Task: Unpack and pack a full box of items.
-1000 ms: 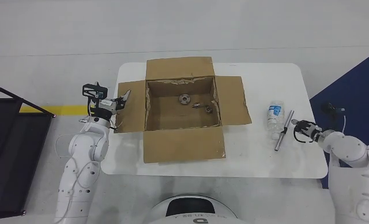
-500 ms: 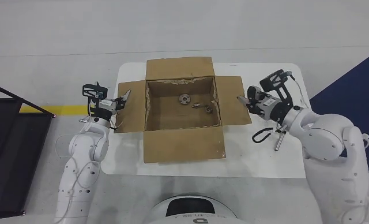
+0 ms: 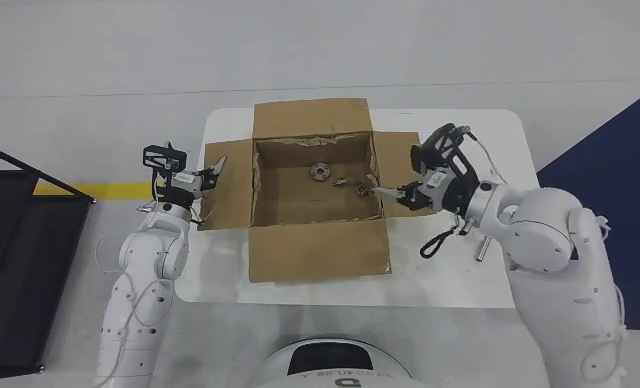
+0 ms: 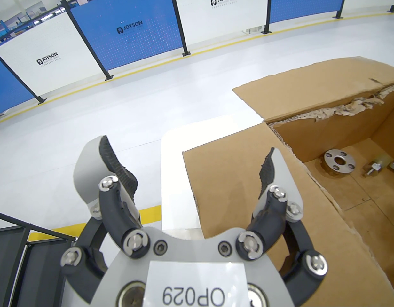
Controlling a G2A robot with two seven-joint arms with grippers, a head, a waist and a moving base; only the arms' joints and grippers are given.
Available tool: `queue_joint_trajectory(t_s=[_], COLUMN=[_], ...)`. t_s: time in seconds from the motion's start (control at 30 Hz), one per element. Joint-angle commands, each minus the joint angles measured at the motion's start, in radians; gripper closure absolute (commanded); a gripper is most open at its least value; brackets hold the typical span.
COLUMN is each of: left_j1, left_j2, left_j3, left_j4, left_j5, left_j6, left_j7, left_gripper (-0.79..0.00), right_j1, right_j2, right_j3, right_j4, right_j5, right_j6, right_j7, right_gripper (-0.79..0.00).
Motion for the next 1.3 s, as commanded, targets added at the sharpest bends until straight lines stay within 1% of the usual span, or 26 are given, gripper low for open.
queue_joint_trajectory(t_s=[0.0, 0.1, 0.23, 0.3, 0.47, 0.5, 0.6, 0.67, 0.77, 0.8, 0.87, 0.93, 0.97, 1.0, 1.03, 1.17, 1.2, 1.27], left_j1=[0.000, 0.000, 0.000, 0.000, 0.000, 0.000, 0.000, 0.000, 0.000, 0.000, 0.000, 0.000, 0.000, 0.000, 0.000, 0.000, 0.000, 0.000], left_j2=[0.000, 0.000, 0.000, 0.000, 0.000, 0.000, 0.000, 0.000, 0.000, 0.000, 0.000, 0.000, 0.000, 0.000, 0.000, 0.000, 0.000, 0.000], left_j3=[0.000, 0.000, 0.000, 0.000, 0.000, 0.000, 0.000, 0.000, 0.000, 0.000, 0.000, 0.000, 0.000, 0.000, 0.000, 0.000, 0.000, 0.000], left_j4=[0.000, 0.000, 0.000, 0.000, 0.000, 0.000, 0.000, 0.000, 0.000, 0.000, 0.000, 0.000, 0.000, 0.000, 0.000, 0.000, 0.000, 0.000], left_j5=[0.000, 0.000, 0.000, 0.000, 0.000, 0.000, 0.000, 0.000, 0.000, 0.000, 0.000, 0.000, 0.000, 0.000, 0.000, 0.000, 0.000, 0.000], left_j6=[0.000, 0.000, 0.000, 0.000, 0.000, 0.000, 0.000, 0.000, 0.000, 0.000, 0.000, 0.000, 0.000, 0.000, 0.000, 0.000, 0.000, 0.000], left_j7=[0.000, 0.000, 0.000, 0.000, 0.000, 0.000, 0.000, 0.000, 0.000, 0.000, 0.000, 0.000, 0.000, 0.000, 0.000, 0.000, 0.000, 0.000], left_gripper=[-0.785, -0.785, -0.785, -0.785, -0.785, -0.785, -0.785, -0.785, -0.785, -0.785, -0.785, -0.785, -0.785, -0.785, -0.785, -0.785, -0.785, -0.785], right_j1=[0.133, 0.321, 0.528, 0.605, 0.745, 0.766, 0.810, 0.832, 0.860, 0.867, 0.878, 0.890, 0.894, 0.898, 0.902, 0.914, 0.915, 0.924], right_j2=[-0.009, -0.036, -0.090, -0.123, -0.199, -0.214, -0.257, -0.282, -0.317, -0.328, -0.350, -0.370, -0.380, -0.389, -0.398, -0.431, -0.439, -0.455], right_j3=[-0.150, -0.345, -0.563, -0.654, -0.811, -0.838, -0.898, -0.924, -0.959, -0.968, -0.984, -0.998, -1.002, -1.005, -1.010, -1.027, -1.026, -1.027], right_j4=[0.050, 0.172, 0.382, 0.494, 0.769, 0.810, 0.945, 1.037, 1.169, 1.211, 1.277, 1.335, 1.361, 1.386, 1.410, 1.488, 1.508, 1.550], right_j5=[-0.143, -0.187, -0.266, -0.249, -0.175, -0.171, -0.146, -0.127, -0.141, -0.145, -0.151, -0.159, -0.157, -0.153, -0.154, -0.154, -0.141, -0.126], right_j6=[-0.023, -0.030, 0.119, 0.144, 0.149, 0.159, 0.142, 0.116, 0.107, 0.108, 0.116, 0.132, 0.136, 0.133, 0.134, 0.131, 0.122, 0.118], right_j7=[0.114, 0.158, 0.221, 0.224, 0.233, 0.233, 0.192, 0.153, 0.086, 0.065, 0.031, 0.012, 0.001, -0.010, -0.013, -0.016, -0.013, 0.004], right_gripper=[-0.785, -0.785, -0.785, -0.785, -0.785, -0.785, -0.785, -0.785, -0.785, -0.776, -0.723, -0.714, -0.696, -0.656, -0.622, -0.560, -0.551, -0.576])
